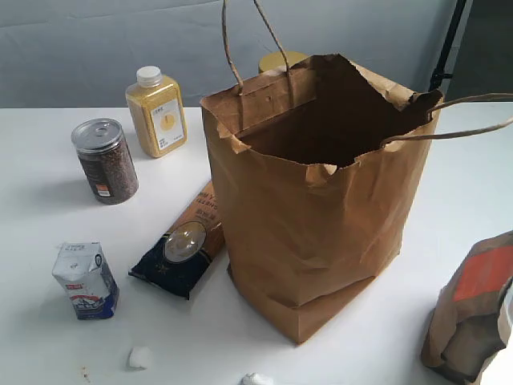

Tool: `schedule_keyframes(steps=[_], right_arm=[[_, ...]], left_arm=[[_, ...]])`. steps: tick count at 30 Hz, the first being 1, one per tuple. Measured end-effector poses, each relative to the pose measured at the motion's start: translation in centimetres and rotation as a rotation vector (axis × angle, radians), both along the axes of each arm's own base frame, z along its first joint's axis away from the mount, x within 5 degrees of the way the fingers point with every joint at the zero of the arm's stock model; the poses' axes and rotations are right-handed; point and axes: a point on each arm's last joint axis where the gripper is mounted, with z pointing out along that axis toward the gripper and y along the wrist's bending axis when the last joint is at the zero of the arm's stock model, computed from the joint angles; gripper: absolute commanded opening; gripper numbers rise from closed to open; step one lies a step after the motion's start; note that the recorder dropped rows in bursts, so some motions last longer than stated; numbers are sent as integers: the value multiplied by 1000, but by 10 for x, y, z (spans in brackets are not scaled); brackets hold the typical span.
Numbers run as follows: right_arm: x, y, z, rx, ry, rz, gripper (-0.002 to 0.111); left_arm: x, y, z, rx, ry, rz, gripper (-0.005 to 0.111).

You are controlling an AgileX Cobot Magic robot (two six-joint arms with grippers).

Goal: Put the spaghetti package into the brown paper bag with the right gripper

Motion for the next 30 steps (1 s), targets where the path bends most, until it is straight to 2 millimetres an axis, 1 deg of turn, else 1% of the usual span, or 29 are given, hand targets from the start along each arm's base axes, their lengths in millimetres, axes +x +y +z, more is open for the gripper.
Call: schedule_keyframes(steps=[9,13,14,16,18,19,22,24,26,28,30], right_arm=[[0,0,0,0,0,0,0],[0,0,1,90,32,5,0],[-1,0,6,118,33,7,0],[-2,0,26,170,25,11,0],[-1,0,55,225,28,14,0],[1,1,69,249,50,14,0],[13,7,102,275,172,16,0],[24,13,118,257,262,35,0],[31,21,134,216,306,77,0],[37,33,144,160,340,156,0],[38,46,148,109,359,249,0]], left_arm=[[0,0,0,0,0,0,0],[0,0,0,0,0,0,0],[0,0,0,0,0,0,0],[0,0,0,0,0,0,0],[0,0,0,0,0,0,0],[0,0,0,0,0,0,0],[0,0,0,0,0,0,0],[0,0,0,0,0,0,0],[0,0,0,0,0,0,0],[0,0,0,0,0,0,0],[0,0,0,0,0,0,0]])
